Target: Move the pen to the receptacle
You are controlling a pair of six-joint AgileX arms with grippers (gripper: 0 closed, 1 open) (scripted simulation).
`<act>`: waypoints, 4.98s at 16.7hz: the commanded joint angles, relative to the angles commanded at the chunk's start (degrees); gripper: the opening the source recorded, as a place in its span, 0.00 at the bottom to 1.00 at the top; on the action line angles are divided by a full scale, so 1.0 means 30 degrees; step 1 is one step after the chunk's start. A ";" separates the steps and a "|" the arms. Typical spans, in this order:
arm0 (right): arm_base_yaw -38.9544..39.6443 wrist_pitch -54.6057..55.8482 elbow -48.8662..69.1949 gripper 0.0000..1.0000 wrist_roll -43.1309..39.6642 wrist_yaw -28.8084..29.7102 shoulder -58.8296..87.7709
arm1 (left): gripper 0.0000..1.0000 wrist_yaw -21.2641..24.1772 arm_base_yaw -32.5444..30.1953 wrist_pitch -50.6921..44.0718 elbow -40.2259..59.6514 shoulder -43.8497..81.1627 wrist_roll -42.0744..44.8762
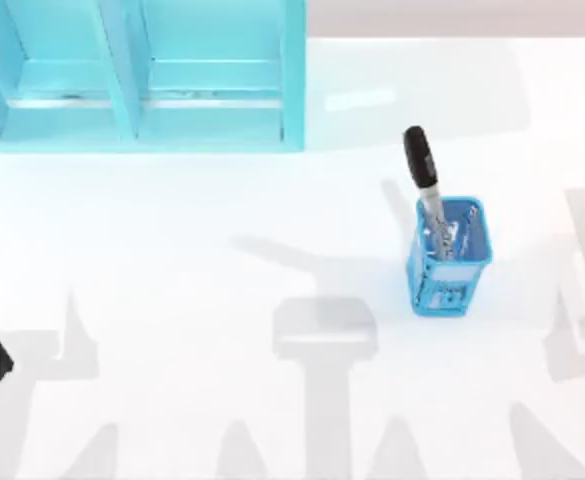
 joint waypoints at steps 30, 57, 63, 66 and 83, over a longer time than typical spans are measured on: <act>0.2629 0.2045 1.1908 1.00 -0.4058 -1.0143 2.5546 | 1.00 0.0000 0.0000 0.0000 0.0000 0.0000 0.0000; 0.5456 0.6968 1.3841 0.00 -0.1831 -0.7877 3.1352 | 1.00 0.0000 0.0000 0.0000 0.0000 0.0000 0.0000; 0.5456 0.6968 1.3841 0.00 -0.1831 -0.7877 3.1352 | 1.00 0.0000 0.0000 0.0000 0.0000 0.0000 0.0000; 0.5246 0.6716 1.4093 0.00 -0.1986 -0.8146 3.1218 | 1.00 0.0000 0.0000 0.0000 0.0000 0.0000 0.0000; -0.3385 -1.1430 2.1589 0.00 -1.0121 -1.4334 2.6074 | 1.00 0.0000 0.0000 0.0000 0.0000 0.0000 0.0000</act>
